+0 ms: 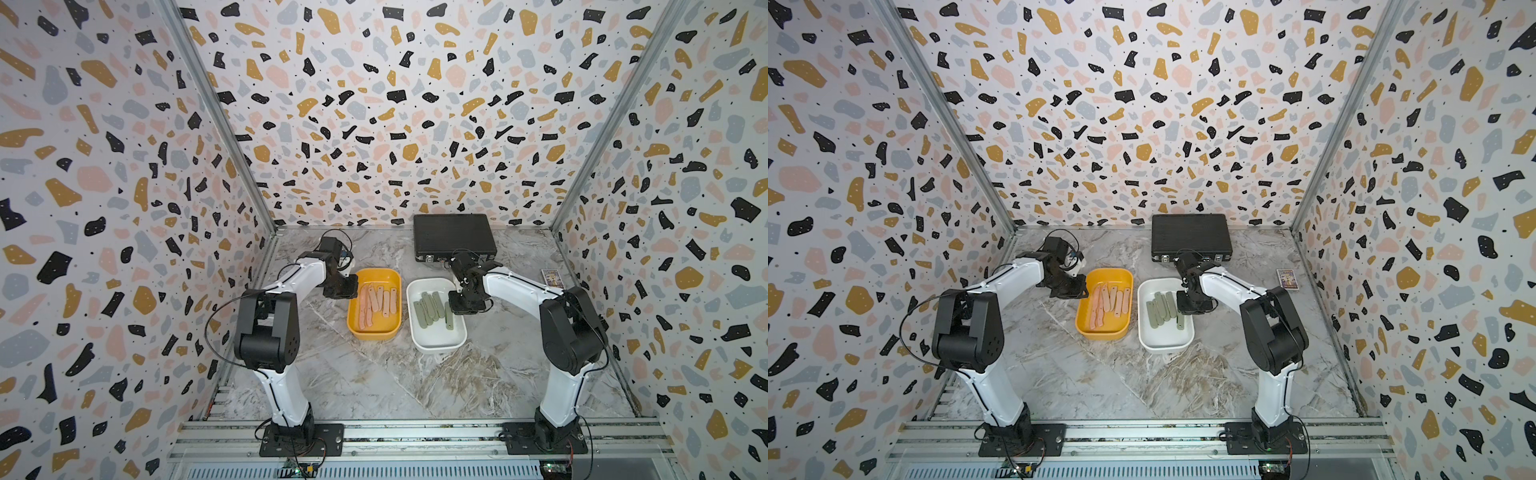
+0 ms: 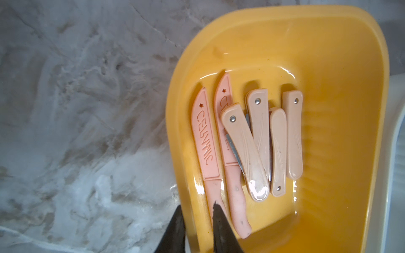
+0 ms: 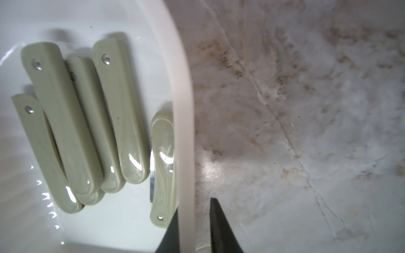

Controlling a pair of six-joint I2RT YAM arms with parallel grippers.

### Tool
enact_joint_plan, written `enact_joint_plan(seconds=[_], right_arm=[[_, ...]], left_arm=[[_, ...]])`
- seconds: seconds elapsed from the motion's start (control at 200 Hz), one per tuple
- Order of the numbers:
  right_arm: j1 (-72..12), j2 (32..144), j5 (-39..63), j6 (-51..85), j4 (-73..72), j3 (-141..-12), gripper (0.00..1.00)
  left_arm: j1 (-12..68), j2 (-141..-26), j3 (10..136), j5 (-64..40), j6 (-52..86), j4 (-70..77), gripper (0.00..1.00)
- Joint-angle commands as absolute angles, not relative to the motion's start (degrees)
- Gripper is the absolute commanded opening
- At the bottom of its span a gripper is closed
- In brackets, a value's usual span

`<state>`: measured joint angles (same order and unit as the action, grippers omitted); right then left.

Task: Place the fruit knives into the storage box by color
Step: Move the storage box to the center of the board.

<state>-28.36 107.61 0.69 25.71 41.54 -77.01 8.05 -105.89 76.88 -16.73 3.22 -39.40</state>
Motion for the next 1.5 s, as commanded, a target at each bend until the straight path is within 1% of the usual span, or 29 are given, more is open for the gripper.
enact_joint_plan(seconds=[0.0, 0.566, 0.916, 1.156, 1.196, 1.246, 1.317, 1.387, 1.442, 1.497], right_arm=[[-26.9, 106.9, 0.1, 25.1, 42.5, -76.3, 0.19], [-19.0, 104.3, 1.0, 23.7, 42.0, -72.9, 0.16], [-17.8, 104.4, 2.4, 23.7, 41.3, -72.6, 0.16], [-17.8, 103.1, 2.4, 23.5, 42.0, -72.7, 0.18], [-17.8, 102.4, 2.2, 23.5, 42.3, -73.0, 0.2], [-17.8, 101.5, 1.9, 23.4, 42.8, -73.4, 0.25], [-17.8, 100.2, 1.3, 23.1, 44.1, -74.4, 0.34], [-17.8, 98.6, 0.6, 22.8, 45.2, -75.5, 0.45], [-17.8, 97.4, 0.0, 22.4, 46.0, -76.2, 0.55], [-17.8, 96.2, -0.6, 21.9, 46.7, -77.0, 0.6]], left_arm=[[9.1, -106.6, 76.5, -18.6, 3.0, -39.8, 0.22], [17.2, -105.9, 77.2, -20.4, 4.0, -40.1, 0.22], [21.6, -106.7, 78.4, -22.2, 3.8, -40.7, 0.23], [22.5, -106.7, 79.1, -20.6, 3.3, -41.0, 0.26], [22.5, -106.5, 79.0, -20.0, 3.1, -41.0, 0.28], [22.4, -106.0, 79.2, -19.2, 2.9, -41.1, 0.32], [21.6, -104.7, 79.6, -18.3, 2.6, -41.3, 0.45], [19.5, -103.1, 80.1, -18.2, 2.5, -41.7, 0.59], [16.7, -101.3, 80.7, -19.2, 2.9, -42.4, 0.65], [13.2, -99.0, 80.9, -20.7, 3.3, -42.7, 0.69]])
